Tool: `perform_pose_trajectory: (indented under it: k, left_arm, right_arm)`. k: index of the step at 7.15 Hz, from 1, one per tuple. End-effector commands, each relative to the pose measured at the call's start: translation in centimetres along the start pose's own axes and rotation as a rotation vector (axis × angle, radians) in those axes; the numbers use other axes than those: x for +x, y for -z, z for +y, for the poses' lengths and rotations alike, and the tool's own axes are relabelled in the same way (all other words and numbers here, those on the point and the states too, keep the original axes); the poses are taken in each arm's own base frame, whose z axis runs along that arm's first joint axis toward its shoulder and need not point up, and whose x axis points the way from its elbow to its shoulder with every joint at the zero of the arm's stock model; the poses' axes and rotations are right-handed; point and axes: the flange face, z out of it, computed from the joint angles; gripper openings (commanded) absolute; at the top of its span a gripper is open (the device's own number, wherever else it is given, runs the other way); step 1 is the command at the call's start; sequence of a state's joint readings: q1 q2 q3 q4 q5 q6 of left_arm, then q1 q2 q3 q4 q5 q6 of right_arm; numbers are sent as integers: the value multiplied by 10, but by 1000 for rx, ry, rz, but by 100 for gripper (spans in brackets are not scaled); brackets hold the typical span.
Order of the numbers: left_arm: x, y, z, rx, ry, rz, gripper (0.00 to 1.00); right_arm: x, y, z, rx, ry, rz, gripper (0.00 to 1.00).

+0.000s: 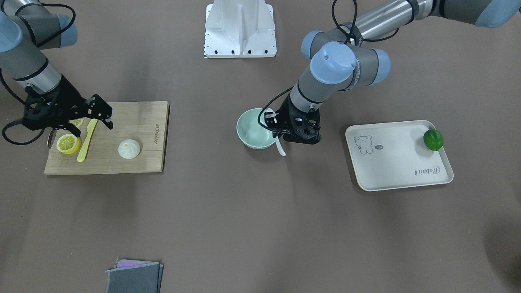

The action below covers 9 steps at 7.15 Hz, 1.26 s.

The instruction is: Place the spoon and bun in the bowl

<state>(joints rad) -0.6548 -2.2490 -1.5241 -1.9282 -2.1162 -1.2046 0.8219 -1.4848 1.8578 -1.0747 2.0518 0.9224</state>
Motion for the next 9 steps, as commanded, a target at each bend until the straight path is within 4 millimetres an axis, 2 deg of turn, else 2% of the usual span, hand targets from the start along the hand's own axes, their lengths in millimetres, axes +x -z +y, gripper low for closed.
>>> perform_pose_trajectory:
  k: [1,2,3,4,5,7,8,9]
  left_arm:
    - [14,-5,1,13,-3,3,0]
    - [26,-4,3,13,1,14,0]
    - [34,-6,6,5,9,17,27]
    - [35,-6,7,6,10,22,97]
    - [34,-7,8,7,9,24,98]
    - [32,-6,7,8,9,23,98]
    - [32,-5,7,9,9,24,98]
    - [33,-2,6,12,6,29,98]
  right_arm:
    - [-22,-25,-2,9,10,19,94]
    - [-23,-39,0,7,16,40,93]
    - [-30,-48,-5,15,21,48,91]
    - [-31,-57,-1,2,25,53,89]
    - [-33,-59,-1,3,28,54,80]
    - [-34,-60,2,0,15,56,15]
    - [-34,-61,2,-2,16,56,0]
    - [-36,-61,1,-2,16,54,0]
